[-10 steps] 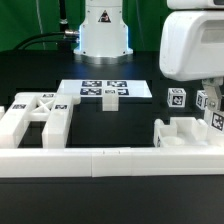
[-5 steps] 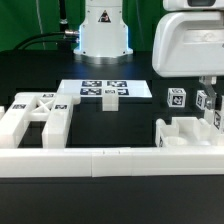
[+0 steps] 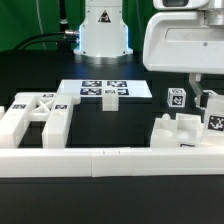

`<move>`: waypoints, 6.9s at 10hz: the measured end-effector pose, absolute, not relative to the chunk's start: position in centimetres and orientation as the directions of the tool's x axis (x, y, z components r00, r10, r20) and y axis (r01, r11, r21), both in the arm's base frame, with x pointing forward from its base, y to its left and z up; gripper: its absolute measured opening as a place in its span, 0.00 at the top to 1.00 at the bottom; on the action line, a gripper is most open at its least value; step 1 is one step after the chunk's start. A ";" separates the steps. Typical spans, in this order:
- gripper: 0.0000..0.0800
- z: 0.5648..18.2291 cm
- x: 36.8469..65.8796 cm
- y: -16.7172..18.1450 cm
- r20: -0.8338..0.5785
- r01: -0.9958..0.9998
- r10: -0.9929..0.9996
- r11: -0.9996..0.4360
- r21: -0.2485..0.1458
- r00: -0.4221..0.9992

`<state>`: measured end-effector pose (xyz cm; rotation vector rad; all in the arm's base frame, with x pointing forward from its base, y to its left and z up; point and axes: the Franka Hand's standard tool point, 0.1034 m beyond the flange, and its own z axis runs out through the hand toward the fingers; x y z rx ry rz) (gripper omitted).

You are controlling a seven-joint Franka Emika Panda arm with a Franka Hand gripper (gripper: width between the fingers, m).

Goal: Assemble chair

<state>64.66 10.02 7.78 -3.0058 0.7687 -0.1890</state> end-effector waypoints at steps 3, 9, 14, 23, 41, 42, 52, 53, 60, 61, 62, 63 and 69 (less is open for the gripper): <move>0.43 8.0 64.7 9.8 0.115 -0.444 -0.447 -0.894 -0.056 0.887; 0.19 11.3 62.5 7.2 0.129 -0.094 -0.094 -0.996 -0.006 0.987; 0.19 10.4 60.9 5.4 0.165 0.011 0.012 -1.000 0.006 0.986; 0.19 5.7 53.1 -2.1 0.145 0.026 0.028 -0.999 0.018 0.989; 0.19 3.6 45.8 -1.9 -0.726 -0.015 0.022 -0.999 -0.045 0.688; 0.19 3.0 45.7 -1.7 -0.775 -0.006 0.021 -0.999 -0.032 0.631; 0.51 0.8 45.0 -2.1 -0.869 0.022 -0.002 -1.000 0.015 0.495; 0.51 0.8 45.0 -2.1 -0.869 0.023 -0.001 -1.000 0.014 0.496; 0.64 6.1 49.4 -0.8 -0.838 0.031 0.038 -0.999 -0.026 0.545; 0.64 5.7 49.1 -0.9 -0.842 0.028 0.035 -0.999 -0.024 0.539; 0.64 5.5 49.1 -0.9 -0.841 0.028 0.034 -0.999 -0.023 0.540; 0.64 5.4 49.6 -0.9 -0.825 0.030 0.035 -0.999 -0.022 0.564; 0.64 6.8 52.9 0.4 -0.560 0.068 0.066 -0.998 -0.017 0.826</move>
Offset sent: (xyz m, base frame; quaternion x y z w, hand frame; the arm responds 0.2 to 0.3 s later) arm -0.0248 -0.0099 0.0349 0.0065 -0.0205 -0.1683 0.9855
